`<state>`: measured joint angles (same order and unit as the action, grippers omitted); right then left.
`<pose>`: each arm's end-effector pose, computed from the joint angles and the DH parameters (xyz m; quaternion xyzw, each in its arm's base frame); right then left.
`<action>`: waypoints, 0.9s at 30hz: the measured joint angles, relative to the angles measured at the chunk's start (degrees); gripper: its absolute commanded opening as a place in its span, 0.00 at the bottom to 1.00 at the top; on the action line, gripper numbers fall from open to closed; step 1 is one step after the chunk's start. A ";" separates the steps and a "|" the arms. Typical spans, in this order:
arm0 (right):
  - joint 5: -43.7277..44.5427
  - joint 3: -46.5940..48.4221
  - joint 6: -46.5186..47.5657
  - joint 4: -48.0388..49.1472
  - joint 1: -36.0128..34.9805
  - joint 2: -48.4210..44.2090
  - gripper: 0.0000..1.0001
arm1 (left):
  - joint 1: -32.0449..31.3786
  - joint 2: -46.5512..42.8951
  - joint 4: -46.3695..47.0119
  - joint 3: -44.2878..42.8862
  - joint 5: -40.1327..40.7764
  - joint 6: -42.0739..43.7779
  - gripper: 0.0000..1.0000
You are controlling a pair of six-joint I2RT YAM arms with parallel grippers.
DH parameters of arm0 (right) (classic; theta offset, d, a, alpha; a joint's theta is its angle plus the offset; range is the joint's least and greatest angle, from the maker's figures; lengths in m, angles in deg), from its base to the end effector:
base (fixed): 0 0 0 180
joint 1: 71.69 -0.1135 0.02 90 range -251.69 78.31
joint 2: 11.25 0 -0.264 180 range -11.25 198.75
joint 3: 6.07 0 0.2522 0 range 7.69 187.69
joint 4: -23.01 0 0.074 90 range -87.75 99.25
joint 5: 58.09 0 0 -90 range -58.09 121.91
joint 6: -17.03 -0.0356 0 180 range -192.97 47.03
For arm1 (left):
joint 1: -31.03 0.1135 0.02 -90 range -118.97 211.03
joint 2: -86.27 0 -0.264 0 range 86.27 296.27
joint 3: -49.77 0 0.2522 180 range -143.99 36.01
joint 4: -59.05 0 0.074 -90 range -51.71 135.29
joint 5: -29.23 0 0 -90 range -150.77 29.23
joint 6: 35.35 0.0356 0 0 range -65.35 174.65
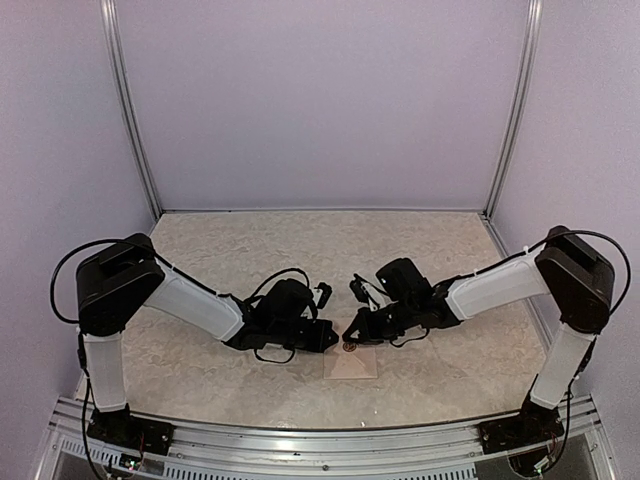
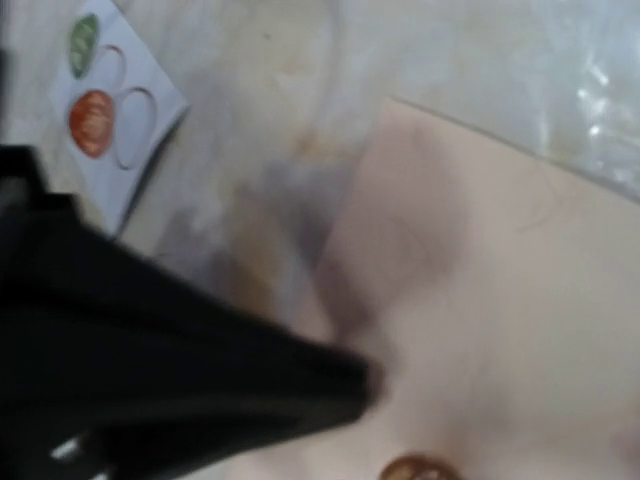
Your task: Place the letter into the envelope and seal it
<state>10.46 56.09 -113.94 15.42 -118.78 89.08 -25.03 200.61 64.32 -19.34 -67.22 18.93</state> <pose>0.2222 0.2582 0.1406 -0.1186 0.9052 0.3811 0.1462 0.2146 -0.3260 0.1047 0.1832 0.8863 -0.3387 0.2573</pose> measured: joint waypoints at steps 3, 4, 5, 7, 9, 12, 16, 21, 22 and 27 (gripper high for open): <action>-0.50 0.92 0.20 0.46 0.02 3.08 0.02 | -0.04 0.00 -0.02 0.00 0.11 0.00 0.00; -0.68 0.92 0.17 0.46 0.02 3.93 0.02 | -0.04 0.00 -0.09 -0.04 0.13 0.00 0.00; -0.76 0.92 0.13 0.48 0.02 4.66 0.01 | -0.04 0.00 -0.11 -0.07 0.15 0.00 0.00; -1.22 0.74 -0.24 1.07 0.09 5.11 0.01 | -0.04 0.00 -0.20 -0.09 0.22 0.02 0.00; -1.31 0.15 -0.72 1.90 0.15 5.09 0.02 | -0.13 0.00 -0.20 -0.11 0.37 0.02 0.00; -1.44 -1.38 -1.53 4.20 0.24 4.85 0.02 | -0.17 0.00 -0.22 -0.11 0.57 0.02 0.00; -1.44 -3.69 -2.54 5.92 0.24 3.61 0.02 | -0.24 -0.02 -0.26 -0.11 0.74 0.02 0.00; -1.46 -5.88 -3.52 6.27 0.24 1.92 0.02 | -0.26 -0.04 -0.28 -0.11 0.85 0.02 0.00; -1.46 -6.08 -3.61 6.27 0.24 1.77 0.02 | -0.26 -0.04 -0.28 -0.11 0.85 0.02 0.00; -1.42 -6.27 -3.67 6.16 0.24 1.42 0.03 | -0.28 -0.07 -0.28 -0.11 0.87 0.02 0.00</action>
<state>9.04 49.82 -117.61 21.58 -118.54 90.50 -25.31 200.54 64.03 -19.45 -66.35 18.95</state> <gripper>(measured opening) 0.015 0.002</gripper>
